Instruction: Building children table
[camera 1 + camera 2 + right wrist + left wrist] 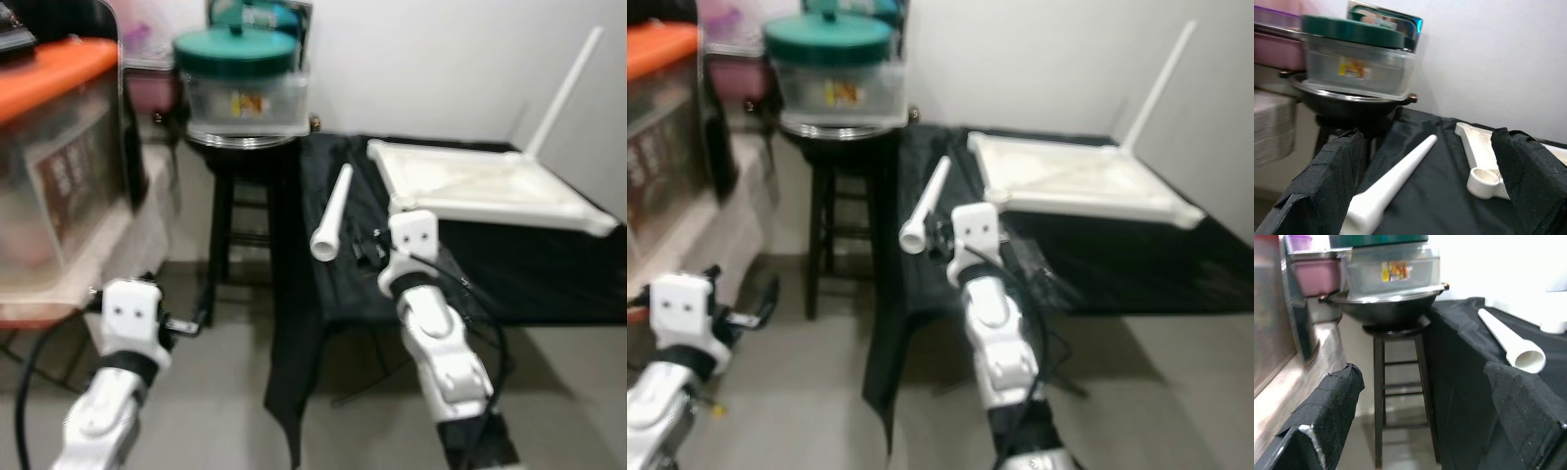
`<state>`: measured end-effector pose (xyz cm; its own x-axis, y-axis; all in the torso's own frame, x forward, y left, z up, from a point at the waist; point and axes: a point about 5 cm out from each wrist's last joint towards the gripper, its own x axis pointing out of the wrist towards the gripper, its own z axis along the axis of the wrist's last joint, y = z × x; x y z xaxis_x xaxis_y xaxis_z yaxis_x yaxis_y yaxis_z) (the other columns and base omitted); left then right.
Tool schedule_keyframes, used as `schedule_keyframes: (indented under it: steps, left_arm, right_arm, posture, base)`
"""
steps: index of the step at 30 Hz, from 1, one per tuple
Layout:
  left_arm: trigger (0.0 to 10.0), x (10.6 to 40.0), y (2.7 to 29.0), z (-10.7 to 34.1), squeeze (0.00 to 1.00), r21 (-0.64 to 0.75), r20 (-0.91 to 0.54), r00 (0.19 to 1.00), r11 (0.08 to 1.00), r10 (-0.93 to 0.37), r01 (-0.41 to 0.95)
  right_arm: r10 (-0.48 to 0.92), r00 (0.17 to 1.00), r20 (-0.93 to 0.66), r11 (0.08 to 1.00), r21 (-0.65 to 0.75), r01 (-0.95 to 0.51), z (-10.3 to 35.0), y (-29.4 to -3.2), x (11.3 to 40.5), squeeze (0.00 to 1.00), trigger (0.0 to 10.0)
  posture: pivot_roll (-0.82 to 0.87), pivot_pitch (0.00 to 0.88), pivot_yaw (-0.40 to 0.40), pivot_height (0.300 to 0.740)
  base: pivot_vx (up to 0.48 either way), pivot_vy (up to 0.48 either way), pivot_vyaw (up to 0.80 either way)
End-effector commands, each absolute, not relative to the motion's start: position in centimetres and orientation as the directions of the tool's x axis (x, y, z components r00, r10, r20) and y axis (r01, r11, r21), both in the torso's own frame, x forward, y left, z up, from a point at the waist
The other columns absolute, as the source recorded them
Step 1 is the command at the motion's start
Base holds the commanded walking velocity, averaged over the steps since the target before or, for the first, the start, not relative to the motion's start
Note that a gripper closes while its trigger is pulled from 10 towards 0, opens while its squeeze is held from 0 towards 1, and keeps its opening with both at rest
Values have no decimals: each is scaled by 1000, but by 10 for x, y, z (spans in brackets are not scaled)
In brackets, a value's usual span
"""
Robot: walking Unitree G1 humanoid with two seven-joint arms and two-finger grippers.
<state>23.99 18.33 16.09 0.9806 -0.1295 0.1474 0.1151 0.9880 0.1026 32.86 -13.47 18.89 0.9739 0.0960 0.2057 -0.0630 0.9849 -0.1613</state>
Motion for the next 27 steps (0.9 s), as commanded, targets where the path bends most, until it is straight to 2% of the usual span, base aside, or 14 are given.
schedule_keyframes:
  steps: [1,7,19,24,25,27]
  left_arm:
    - [10000,240,180,159,0,102,144,978,986,-148,134]
    - [10000,240,178,159,0,99,147,977,985,-156,142]
    - [10000,240,177,158,0,92,143,977,985,-155,143]
    - [10000,241,175,157,0,93,147,976,985,-161,148]
    - [10000,241,174,157,0,95,147,976,984,-163,150]
    - [10000,242,174,157,0,96,147,975,984,-164,151]
  right_arm:
    - [73,975,208,988,-151,-41,189,-139,329,0,10000]
    - [43,974,220,989,-146,-11,191,-142,331,0,10000]
    - [7,973,232,991,-134,25,201,-143,343,0,10000]
    - [-75,980,184,992,-91,93,207,-144,358,0,10000]
    - [-88,991,104,994,-52,93,202,-145,369,0,10000]
    - [-87,994,60,995,-37,89,198,-145,373,0,10000]
  posture:
    - [44,0,-93,740]
    - [42,0,-91,740]
    - [45,0,-97,740]
    - [50,0,-100,740]
    - [50,0,-99,740]
    - [50,0,-99,740]
  base:
    - [386,0,0]
    - [369,0,0]
    - [0,0,0]
    - [0,0,0]
    - [0,0,0]
    - [0,0,0]
